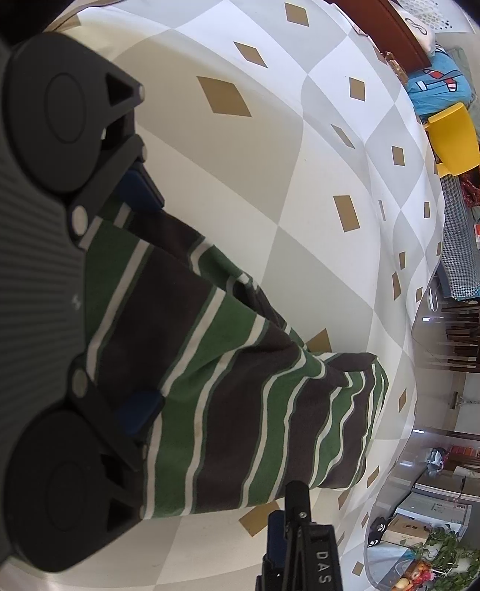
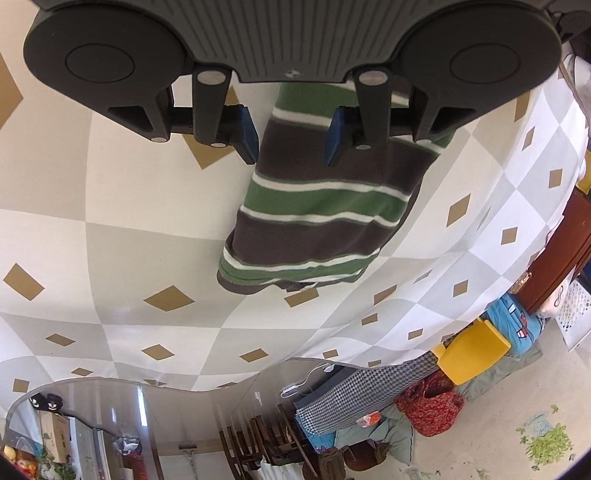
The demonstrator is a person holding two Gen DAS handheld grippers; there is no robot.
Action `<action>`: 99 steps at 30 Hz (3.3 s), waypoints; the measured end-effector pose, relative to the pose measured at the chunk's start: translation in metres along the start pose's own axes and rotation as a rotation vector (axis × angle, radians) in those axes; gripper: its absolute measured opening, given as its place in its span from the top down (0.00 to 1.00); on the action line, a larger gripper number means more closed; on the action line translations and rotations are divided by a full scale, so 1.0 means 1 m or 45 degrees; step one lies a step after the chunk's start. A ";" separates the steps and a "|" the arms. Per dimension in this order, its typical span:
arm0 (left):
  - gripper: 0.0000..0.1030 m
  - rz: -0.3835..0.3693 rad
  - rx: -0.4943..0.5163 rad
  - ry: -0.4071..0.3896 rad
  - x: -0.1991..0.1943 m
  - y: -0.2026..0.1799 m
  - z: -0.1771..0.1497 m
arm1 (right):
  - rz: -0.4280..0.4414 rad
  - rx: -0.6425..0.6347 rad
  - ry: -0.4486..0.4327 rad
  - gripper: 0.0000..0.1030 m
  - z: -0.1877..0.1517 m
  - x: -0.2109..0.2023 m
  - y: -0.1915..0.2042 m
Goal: Fold clothes
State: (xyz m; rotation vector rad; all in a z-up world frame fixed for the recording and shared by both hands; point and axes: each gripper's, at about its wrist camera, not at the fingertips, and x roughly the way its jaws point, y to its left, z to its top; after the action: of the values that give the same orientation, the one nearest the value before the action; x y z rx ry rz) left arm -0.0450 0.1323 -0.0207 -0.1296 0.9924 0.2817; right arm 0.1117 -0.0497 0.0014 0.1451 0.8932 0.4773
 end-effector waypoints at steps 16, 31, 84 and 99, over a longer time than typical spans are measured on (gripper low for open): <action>0.00 0.000 0.004 -0.002 0.004 0.001 0.004 | -0.062 0.118 -0.049 0.55 0.029 0.047 -0.013; 0.00 -0.020 0.026 0.004 0.008 0.002 0.008 | -0.058 0.198 -0.157 0.68 0.040 0.064 -0.021; 0.00 -0.139 0.218 -0.013 -0.012 -0.024 -0.024 | -0.634 0.419 -0.253 0.73 -0.014 -0.099 -0.134; 0.00 -0.109 0.188 -0.025 -0.005 -0.019 -0.015 | -0.444 0.449 -0.315 0.70 -0.010 -0.101 -0.138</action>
State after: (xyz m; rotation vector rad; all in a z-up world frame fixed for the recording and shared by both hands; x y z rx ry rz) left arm -0.0544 0.1095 -0.0248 -0.0344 0.9821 0.1307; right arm 0.0970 -0.2195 0.0235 0.3557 0.7328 -0.0277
